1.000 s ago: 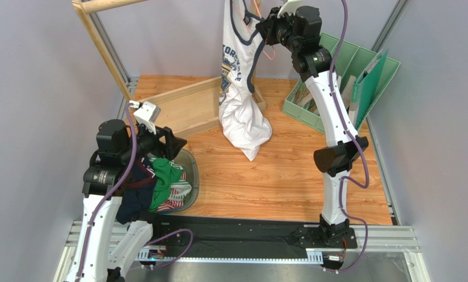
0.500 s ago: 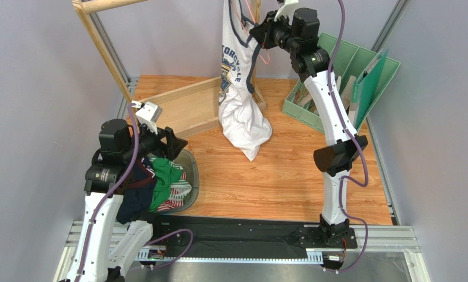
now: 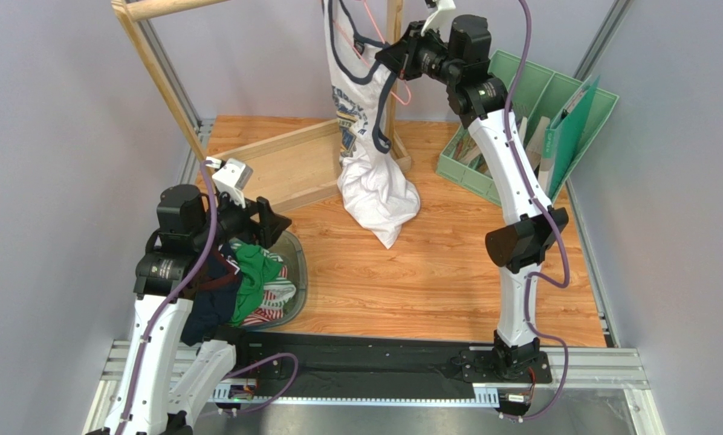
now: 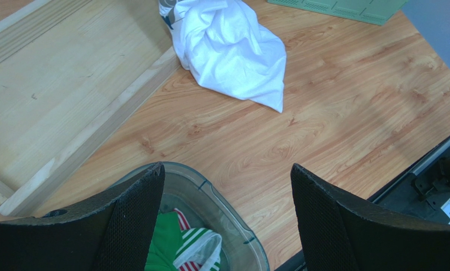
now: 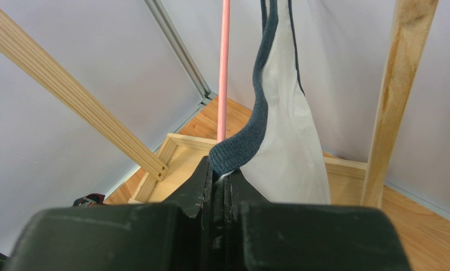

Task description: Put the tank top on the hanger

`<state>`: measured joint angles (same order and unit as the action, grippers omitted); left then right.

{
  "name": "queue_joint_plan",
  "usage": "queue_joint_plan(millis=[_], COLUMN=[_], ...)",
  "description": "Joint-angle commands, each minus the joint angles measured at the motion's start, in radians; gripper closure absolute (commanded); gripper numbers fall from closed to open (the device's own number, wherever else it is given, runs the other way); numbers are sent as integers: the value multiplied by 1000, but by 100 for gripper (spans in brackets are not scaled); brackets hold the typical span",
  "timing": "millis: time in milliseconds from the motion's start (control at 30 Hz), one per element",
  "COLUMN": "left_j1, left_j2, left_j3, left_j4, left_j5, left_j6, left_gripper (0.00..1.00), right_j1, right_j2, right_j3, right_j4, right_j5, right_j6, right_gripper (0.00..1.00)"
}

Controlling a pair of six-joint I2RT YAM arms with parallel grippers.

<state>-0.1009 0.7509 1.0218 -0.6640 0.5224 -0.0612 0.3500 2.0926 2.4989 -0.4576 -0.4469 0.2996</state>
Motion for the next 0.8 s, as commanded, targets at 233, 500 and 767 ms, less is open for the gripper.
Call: queue_joint_plan(millis=[233, 500, 767], left_j1=[7, 7, 7], left_j2=[-4, -1, -7], left_j3=[-22, -15, -26], left_j4=[41, 29, 29], left_j5=[33, 22, 25], left_j6=[-25, -11, -12], left_gripper=[14, 14, 14], right_j1=[-37, -39, -57], right_j2=[9, 21, 66], right_j3=[89, 29, 52], right_j4=[134, 149, 100], right_j5=[-75, -82, -113], right_j6=[130, 165, 190], right_gripper=[100, 100, 100])
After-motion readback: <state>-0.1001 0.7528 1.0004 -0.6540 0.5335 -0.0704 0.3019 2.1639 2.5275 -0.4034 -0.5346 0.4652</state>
